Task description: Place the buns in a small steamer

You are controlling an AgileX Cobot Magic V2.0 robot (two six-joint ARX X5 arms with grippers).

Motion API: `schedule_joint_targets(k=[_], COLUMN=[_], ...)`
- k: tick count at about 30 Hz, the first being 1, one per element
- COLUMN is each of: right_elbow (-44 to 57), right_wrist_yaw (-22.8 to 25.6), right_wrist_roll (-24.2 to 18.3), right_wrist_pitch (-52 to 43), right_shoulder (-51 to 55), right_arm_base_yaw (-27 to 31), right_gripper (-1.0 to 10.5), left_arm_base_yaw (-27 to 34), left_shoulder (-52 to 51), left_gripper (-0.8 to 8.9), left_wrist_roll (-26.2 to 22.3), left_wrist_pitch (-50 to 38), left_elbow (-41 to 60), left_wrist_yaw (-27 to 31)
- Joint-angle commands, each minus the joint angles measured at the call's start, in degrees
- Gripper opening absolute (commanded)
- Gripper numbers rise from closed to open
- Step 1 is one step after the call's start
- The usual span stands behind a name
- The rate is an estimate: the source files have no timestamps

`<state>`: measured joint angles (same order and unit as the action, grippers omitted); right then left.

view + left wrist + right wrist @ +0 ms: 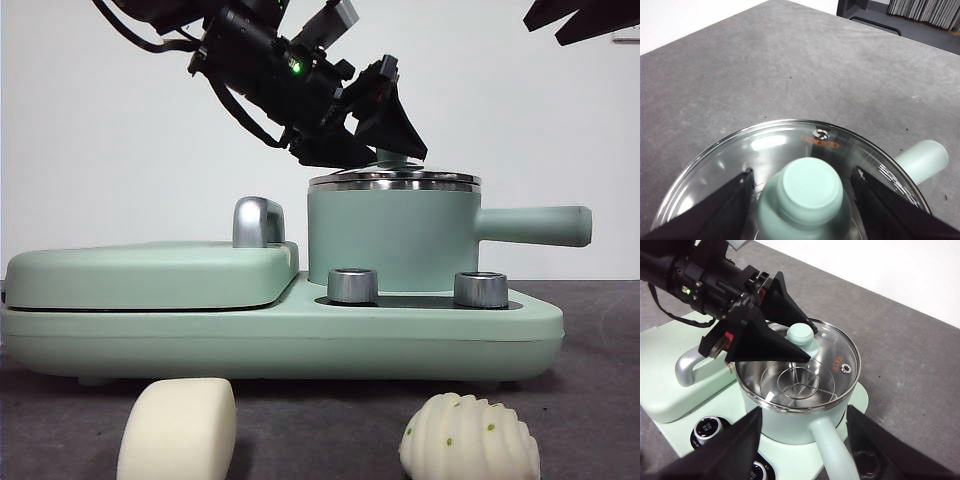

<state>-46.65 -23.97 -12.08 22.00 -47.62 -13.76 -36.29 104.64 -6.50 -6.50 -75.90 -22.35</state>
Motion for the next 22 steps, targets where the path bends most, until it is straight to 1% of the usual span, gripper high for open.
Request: schedule_joint_targets(k=[1,10,16,22], right_elbow=[-1.1,-1.1,-1.1,-1.1], right_wrist_yaw=[0.0,0.0,0.0,0.0], right_wrist_roll=[0.1,0.1,0.1,0.1], right_wrist_pitch=[-0.5,-0.5,-0.5,-0.5], right_shoulder=[-0.2,-0.2,-0.2,-0.2], right_arm_base_yaw=[-0.2,-0.2,-0.2,-0.2], right_gripper=[2.7,2.7,2.7,2.7], left_arm_base_yaw=[-0.5,-0.5,-0.5,-0.4], left_shoulder=[1.4,1.4,0.5,-3.3], left_gripper=[2.89,0.12,0.08,0.08], left_wrist_roll=[-0.6,-0.5,-0.5,-0.5], left_wrist_pitch=[-0.4,-0.4,-0.5,-0.4], left_elbow=[-1.2,-1.2,-1.2,-1.4], left_wrist_yaw=[0.1,0.1,0.1,0.3])
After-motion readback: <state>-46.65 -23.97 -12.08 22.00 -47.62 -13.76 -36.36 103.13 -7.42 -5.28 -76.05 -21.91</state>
